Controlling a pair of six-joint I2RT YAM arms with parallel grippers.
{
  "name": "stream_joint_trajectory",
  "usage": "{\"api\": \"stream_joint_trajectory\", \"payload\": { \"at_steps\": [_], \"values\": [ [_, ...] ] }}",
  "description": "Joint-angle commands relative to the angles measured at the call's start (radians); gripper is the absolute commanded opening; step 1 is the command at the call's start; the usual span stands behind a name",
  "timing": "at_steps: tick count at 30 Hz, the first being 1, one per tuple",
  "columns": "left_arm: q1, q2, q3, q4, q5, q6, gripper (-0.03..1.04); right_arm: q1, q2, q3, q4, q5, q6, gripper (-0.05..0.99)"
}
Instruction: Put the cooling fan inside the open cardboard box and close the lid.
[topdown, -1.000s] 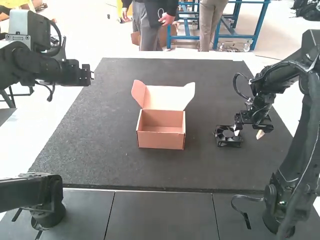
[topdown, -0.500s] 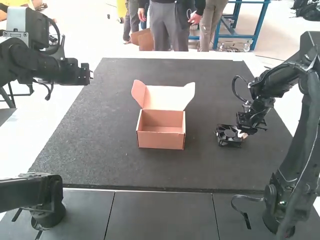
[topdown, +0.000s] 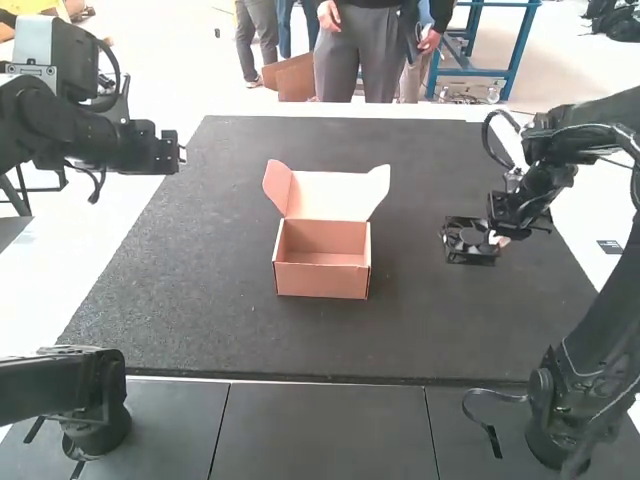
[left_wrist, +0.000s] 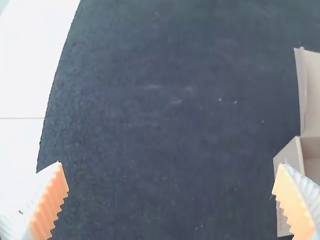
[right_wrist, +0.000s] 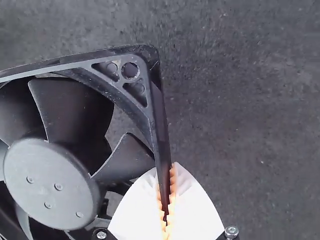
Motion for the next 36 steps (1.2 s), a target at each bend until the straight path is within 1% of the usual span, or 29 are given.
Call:
{"api": "stream_joint_trajectory", "payload": {
  "at_steps": [1,4,6,8,10,12,15,19,23,26,30,36],
  "values": [
    [0.001,-0.036,-0.007,-0.005,0.014,-0.004,0.97,-0.006,-0.112,0.041,-0.053,-0.015,0.018,-0.01],
    [0.001,-0.046,-0.021,-0.014,0.014,-0.005,0.97,-0.003,-0.203,0.044,-0.082,-0.022,0.048,-0.01],
    [0.001,-0.055,-0.029,-0.017,0.012,-0.005,0.97,0.0,-0.27,0.046,-0.084,-0.045,0.102,-0.01],
    [0.004,-0.061,-0.036,-0.017,0.012,-0.005,0.97,0.006,-0.327,0.059,-0.095,-0.052,0.134,-0.01],
    [0.007,-0.067,-0.044,-0.019,0.009,-0.007,0.97,0.022,-0.365,0.082,-0.134,-0.071,0.164,-0.01],
    [0.007,-0.073,-0.052,-0.019,0.008,-0.007,0.97,0.049,-0.382,0.112,-0.171,-0.086,0.213,-0.01],
    [0.007,-0.079,-0.059,-0.019,0.006,-0.007,0.97,0.118,-0.39,0.161,-0.222,-0.106,0.279,-0.01],
    [0.009,-0.081,-0.063,-0.019,0.005,-0.007,0.97,0.235,-0.391,0.245,-0.262,-0.106,0.372,-0.01],
    [0.009,-0.081,-0.063,-0.015,0.005,-0.007,0.97,0.362,-0.382,0.303,-0.276,-0.106,0.478,-0.01],
    [0.009,-0.081,-0.064,-0.012,0.005,-0.007,0.97,0.459,-0.38,0.308,-0.276,-0.106,0.535,-0.01],
    [0.007,-0.087,-0.067,-0.014,0.003,-0.007,0.97,0.556,-0.365,0.291,-0.279,-0.106,0.558,-0.01],
    [0.003,-0.106,-0.084,-0.011,0.003,-0.005,0.97,0.66,-0.298,0.299,-0.279,-0.104,0.581,-0.01]
  ]
}}
